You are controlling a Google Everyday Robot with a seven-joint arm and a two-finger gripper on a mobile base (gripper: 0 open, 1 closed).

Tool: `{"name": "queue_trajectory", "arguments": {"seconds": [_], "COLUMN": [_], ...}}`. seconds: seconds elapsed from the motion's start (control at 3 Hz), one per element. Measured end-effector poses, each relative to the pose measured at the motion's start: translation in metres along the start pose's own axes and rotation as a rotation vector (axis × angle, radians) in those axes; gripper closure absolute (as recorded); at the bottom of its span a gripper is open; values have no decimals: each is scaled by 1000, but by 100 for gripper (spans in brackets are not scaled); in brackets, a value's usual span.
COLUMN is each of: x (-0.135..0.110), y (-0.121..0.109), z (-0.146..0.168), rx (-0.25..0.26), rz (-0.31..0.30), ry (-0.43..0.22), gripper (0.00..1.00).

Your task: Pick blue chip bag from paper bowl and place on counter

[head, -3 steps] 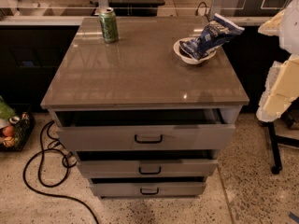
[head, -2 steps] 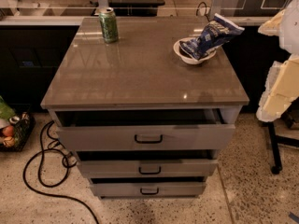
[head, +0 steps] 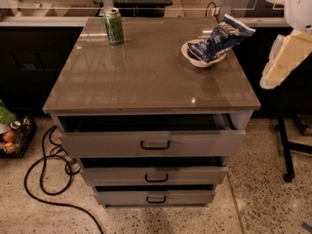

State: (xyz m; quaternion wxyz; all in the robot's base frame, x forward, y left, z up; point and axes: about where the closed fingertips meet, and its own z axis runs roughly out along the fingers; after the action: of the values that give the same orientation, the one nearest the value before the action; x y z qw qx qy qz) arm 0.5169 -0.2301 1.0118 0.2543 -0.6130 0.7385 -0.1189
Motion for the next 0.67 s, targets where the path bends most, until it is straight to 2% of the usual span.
{"name": "queue_trajectory", "arguments": {"seconds": [0.33,0.67], "x": [-9,-20], "y": [-44,-77], "z": [16,39], "rx": [66,84], "rz": [-39,-37], "ry": [-2,-1], "gripper": [0,0]}}
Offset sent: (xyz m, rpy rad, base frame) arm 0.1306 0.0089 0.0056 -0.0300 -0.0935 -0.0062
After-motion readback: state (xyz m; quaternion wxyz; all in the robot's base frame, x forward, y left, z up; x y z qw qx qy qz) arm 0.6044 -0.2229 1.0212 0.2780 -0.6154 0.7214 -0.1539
